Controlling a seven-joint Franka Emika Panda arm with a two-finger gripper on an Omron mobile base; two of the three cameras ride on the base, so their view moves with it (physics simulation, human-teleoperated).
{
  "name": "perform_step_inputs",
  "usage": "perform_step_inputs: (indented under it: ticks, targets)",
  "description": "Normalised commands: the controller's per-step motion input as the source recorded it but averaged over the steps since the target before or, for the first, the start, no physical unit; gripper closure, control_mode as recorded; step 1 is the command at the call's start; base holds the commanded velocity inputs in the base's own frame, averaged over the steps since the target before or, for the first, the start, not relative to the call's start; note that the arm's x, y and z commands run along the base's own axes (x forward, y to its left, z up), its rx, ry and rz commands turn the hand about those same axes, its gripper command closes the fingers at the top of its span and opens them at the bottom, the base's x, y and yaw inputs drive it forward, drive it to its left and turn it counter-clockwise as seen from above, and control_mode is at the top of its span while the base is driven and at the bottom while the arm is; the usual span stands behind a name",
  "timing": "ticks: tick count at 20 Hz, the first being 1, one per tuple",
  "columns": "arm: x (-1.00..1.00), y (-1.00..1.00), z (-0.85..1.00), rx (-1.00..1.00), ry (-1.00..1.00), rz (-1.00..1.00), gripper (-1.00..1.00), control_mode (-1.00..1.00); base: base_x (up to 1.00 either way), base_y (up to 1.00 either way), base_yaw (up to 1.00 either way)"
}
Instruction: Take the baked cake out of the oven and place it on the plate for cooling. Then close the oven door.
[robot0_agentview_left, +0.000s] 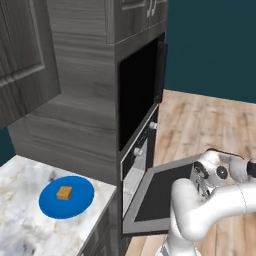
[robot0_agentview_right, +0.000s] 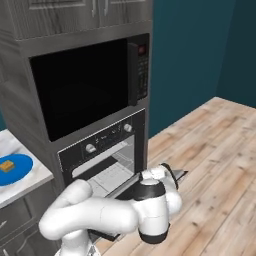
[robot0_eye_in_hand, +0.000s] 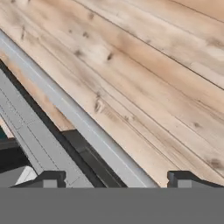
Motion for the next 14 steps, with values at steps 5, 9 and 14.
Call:
perform_step_inputs:
  ticks: [5,9,14]
  targets:
    - [0.72,0.22,0.01,0.69,0.51,0.75,-1.0,-1.0,0.0,0.0,0.0]
    - [0.67,0.23,0.04,0.69,0.54,0.75,-1.0,-1.0,0.0,0.0,0.0]
    - [0.64,0.24,0.08,0.69,0.57,0.75,-1.0,-1.0,0.0,0.0,0.0]
